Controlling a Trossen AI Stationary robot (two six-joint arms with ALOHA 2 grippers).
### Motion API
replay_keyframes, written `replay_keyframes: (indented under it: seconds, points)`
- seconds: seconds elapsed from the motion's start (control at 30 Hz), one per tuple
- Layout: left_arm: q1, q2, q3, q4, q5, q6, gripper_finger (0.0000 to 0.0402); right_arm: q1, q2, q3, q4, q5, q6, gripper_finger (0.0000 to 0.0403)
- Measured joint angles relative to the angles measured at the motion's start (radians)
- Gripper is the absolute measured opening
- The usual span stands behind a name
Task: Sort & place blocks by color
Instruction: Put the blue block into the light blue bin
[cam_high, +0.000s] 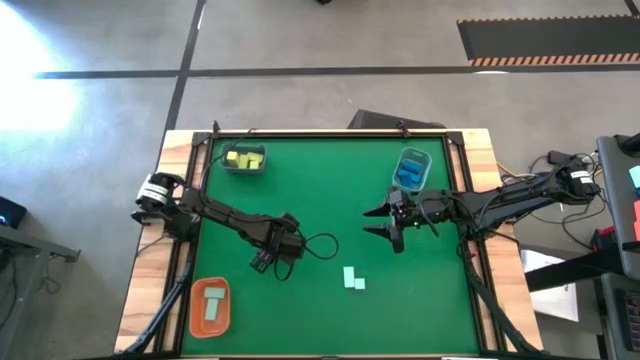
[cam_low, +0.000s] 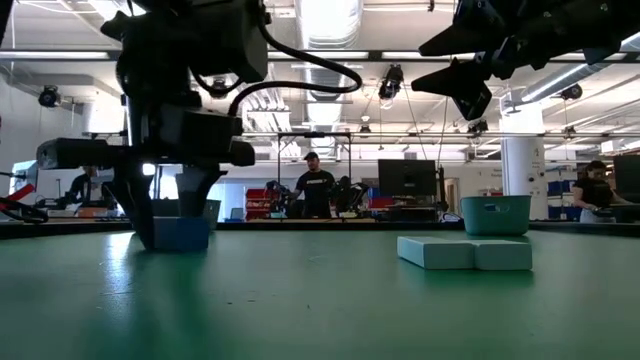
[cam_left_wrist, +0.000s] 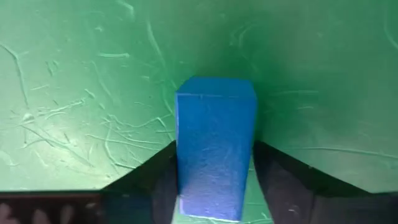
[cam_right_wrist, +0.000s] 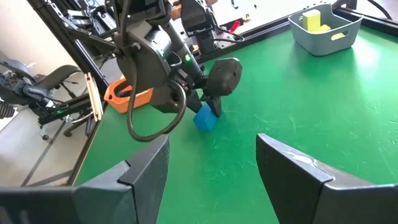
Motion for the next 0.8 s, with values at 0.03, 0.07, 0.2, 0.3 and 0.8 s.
replay_keyframes:
  seconds: [0.03,0.07,0.2,0.3,0.8]
  points:
    - [-0.001,-0.001,-0.006,0.003,0.0,0.0,0.0168,0.0,0.0,0.0,-0.001,0.0,0.0,0.0224]
    - [0.0,-0.002,-0.01,0.007,0.001,-0.001,0.0152,0.0,0.0,0.0,-0.001,0.0,0.0,0.0224]
    - [0.003,-0.003,-0.013,0.009,-0.005,-0.034,0.0118,0.0,0.0,0.0,-0.003,0.0,0.0,0.0224]
    - [0.003,-0.01,-0.008,0.009,-0.017,-0.075,0.0118,0.0,0.0,0.0,-0.003,0.0,-0.013,0.0224]
    - [0.007,-0.196,-0.04,0.686,-0.184,-0.202,0.0118,0.06,0.014,-0.076,0.226,0.002,-0.336,0.0224]
